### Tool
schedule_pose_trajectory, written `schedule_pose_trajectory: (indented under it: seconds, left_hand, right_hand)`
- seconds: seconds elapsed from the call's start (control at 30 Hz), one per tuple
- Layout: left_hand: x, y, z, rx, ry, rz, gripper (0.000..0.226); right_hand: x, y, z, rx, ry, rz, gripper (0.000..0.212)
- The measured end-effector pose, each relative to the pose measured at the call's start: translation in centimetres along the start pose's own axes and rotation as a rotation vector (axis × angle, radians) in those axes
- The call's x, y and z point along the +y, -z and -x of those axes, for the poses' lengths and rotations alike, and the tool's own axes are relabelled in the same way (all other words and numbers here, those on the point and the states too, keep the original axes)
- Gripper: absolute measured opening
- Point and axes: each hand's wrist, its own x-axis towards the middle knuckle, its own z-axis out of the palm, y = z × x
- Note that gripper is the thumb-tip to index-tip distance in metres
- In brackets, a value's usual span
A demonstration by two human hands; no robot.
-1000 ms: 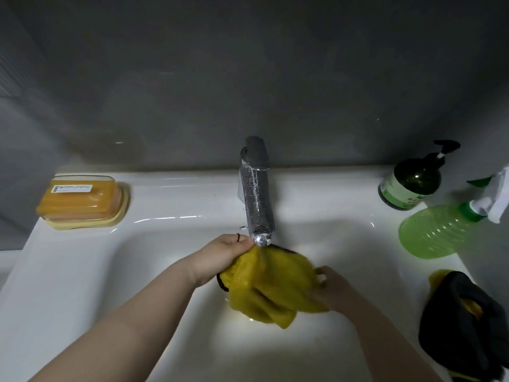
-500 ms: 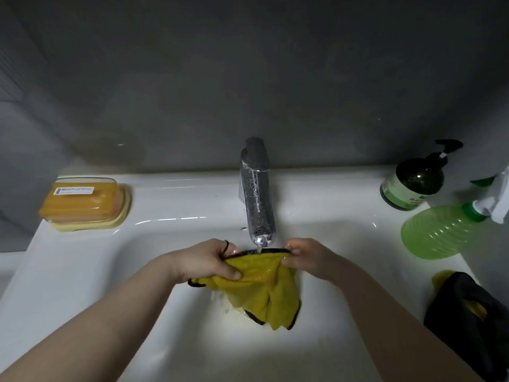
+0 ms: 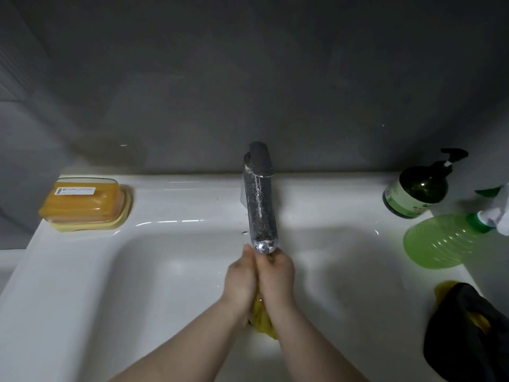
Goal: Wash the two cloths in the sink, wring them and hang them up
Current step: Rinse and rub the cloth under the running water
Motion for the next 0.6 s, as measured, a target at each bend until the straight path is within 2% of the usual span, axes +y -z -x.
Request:
schedule_pose_trajectory:
  seconds: [0.07, 0.2, 0.33, 0.37, 0.43, 0.5, 0.6]
  left_hand:
    - [0.2, -0.1, 0.0, 0.029, -0.015, 0.019, 0.051]
    - [1.9, 0.9, -0.8, 0.032, -0.011, 0.160, 0.051]
    - [1.7, 0.0, 0.2, -0.039, 0.023, 0.066, 0.038]
    - [1.9, 0.1, 0.0, -0.040, 0.022, 0.088, 0.038]
    - [2.4, 0.5, -0.6, -0.021, 0.012, 0.136, 0.043]
    - [2.5, 0.5, -0.5, -0.058, 0.038, 0.199, 0.043]
    - [2.5, -0.1, 0.6, -0.127, 0.090, 0.191, 0.031]
  right_hand:
    - [0.0, -0.5, 0.5, 0.056, 0.007, 0.008, 0.031]
    - [0.0, -1.2, 2.6, -0.013, 0.186, 0.163, 0.041]
    - [-0.8, 0.0, -0.1, 0.098, 0.066, 0.124, 0.029]
    - [-0.9, -0.2, 0.3, 0.096, 0.110, 0.144, 0.029]
    - [-0.8, -1.0, 1.8, 0.030, 0.221, 0.202, 0.042]
    - [-1.0, -0.9, 1.6, 0.041, 0.173, 0.209, 0.047]
    - [-1.6, 0.4, -0.6, 0.099, 0.074, 0.135, 0.031]
